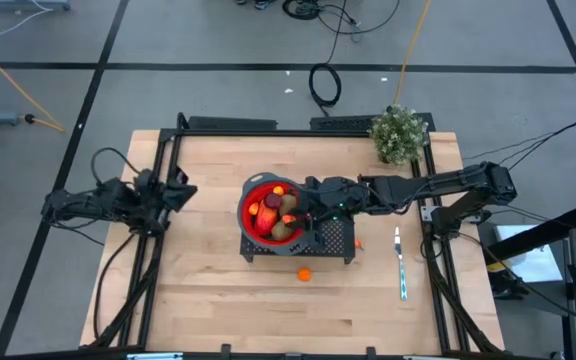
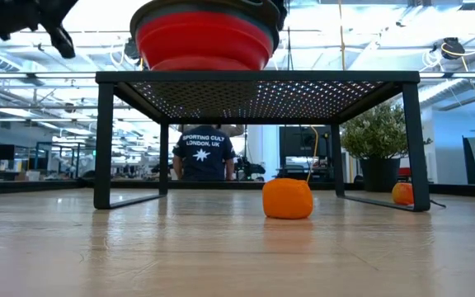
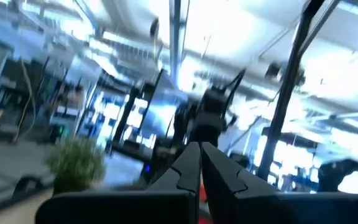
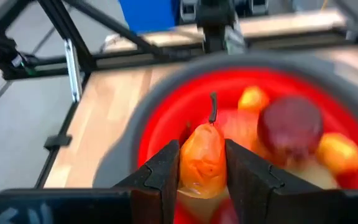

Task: Pick & Place Fruit
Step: Put the peach into the red colander on the shelf

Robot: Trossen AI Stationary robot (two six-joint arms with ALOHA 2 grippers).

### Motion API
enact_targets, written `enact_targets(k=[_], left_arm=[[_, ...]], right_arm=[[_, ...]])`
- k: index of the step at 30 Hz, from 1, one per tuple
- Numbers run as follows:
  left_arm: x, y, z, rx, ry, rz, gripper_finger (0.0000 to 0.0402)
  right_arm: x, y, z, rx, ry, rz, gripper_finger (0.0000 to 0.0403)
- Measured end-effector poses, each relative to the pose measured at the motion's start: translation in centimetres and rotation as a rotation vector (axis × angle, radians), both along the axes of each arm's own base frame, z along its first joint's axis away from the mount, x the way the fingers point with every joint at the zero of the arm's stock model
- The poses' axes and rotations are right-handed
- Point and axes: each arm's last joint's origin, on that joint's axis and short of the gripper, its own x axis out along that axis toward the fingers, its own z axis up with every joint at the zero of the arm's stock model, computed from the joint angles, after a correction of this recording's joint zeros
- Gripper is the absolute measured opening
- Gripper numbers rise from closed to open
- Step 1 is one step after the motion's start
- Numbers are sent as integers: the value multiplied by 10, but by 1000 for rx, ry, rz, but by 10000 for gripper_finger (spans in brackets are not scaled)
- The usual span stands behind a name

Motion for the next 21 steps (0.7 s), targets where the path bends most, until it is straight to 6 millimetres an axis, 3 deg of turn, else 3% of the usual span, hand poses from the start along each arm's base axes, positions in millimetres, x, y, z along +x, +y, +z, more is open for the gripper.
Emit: enact_targets(k=[8, 15, 21], left_arm=[[14, 0, 13, -72, 16, 20, 14], [40, -2, 47, -58, 85, 16, 14], [66, -6, 72, 64, 162, 8, 15]], right_arm=[[5, -1, 11, -84, -135, 26, 107], [5, -3, 10, -150, -134, 2, 107], [5, -4, 11, -180, -134, -17, 107]])
